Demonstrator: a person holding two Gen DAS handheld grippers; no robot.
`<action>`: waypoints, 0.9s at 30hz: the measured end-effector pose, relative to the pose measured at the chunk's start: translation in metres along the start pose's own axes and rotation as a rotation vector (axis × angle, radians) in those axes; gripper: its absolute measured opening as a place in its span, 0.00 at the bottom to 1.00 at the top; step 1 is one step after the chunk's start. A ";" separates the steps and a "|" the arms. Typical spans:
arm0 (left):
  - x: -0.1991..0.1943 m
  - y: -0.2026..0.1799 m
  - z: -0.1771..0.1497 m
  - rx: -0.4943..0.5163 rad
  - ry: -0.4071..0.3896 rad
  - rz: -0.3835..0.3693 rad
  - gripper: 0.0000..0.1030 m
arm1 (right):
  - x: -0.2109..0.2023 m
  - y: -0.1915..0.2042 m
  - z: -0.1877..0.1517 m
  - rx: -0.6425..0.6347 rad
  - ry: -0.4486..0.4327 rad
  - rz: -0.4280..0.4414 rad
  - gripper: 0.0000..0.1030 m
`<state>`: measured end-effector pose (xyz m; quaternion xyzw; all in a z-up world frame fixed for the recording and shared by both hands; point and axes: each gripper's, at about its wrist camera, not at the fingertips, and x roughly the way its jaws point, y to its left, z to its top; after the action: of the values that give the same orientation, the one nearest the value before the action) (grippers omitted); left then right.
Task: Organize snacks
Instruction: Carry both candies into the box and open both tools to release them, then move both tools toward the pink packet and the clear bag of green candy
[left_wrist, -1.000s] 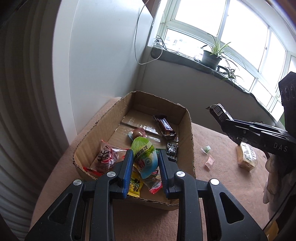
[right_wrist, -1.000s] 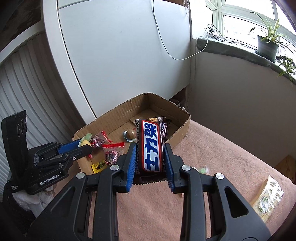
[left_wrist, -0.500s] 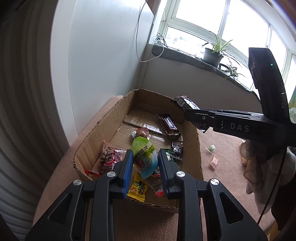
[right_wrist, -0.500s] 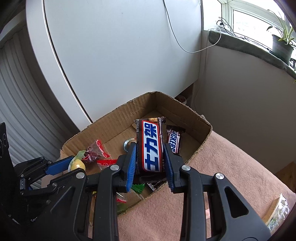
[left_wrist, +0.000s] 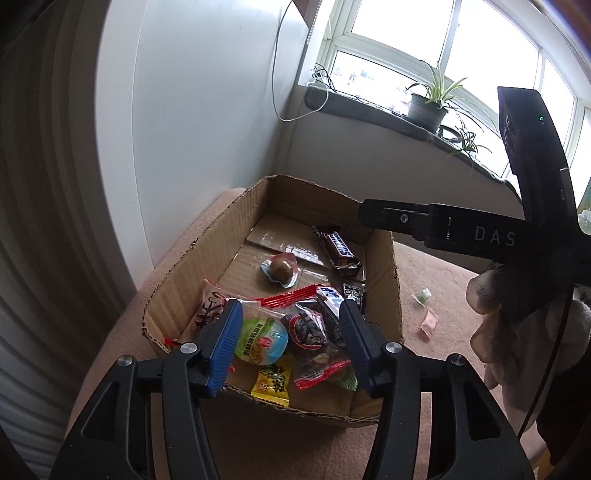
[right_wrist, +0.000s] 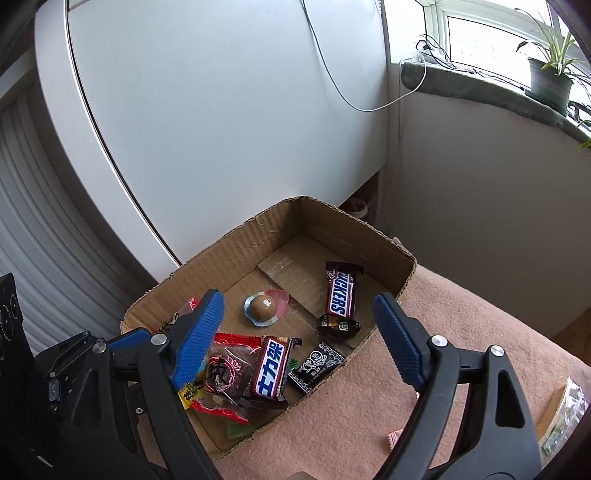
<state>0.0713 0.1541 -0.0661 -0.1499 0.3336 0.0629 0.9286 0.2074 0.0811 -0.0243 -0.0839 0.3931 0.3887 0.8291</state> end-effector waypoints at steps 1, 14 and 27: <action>0.000 -0.001 0.000 0.002 -0.001 0.001 0.52 | -0.002 -0.001 -0.001 0.000 -0.004 -0.007 0.83; -0.012 -0.016 0.000 0.026 -0.016 -0.017 0.52 | -0.045 -0.030 -0.014 0.072 -0.063 -0.029 0.83; -0.019 -0.055 -0.005 0.070 -0.025 -0.077 0.52 | -0.137 -0.091 -0.060 0.176 -0.168 -0.096 0.93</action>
<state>0.0655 0.0998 -0.0447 -0.1293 0.3179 0.0175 0.9391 0.1838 -0.0867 0.0184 0.0036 0.3503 0.3184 0.8809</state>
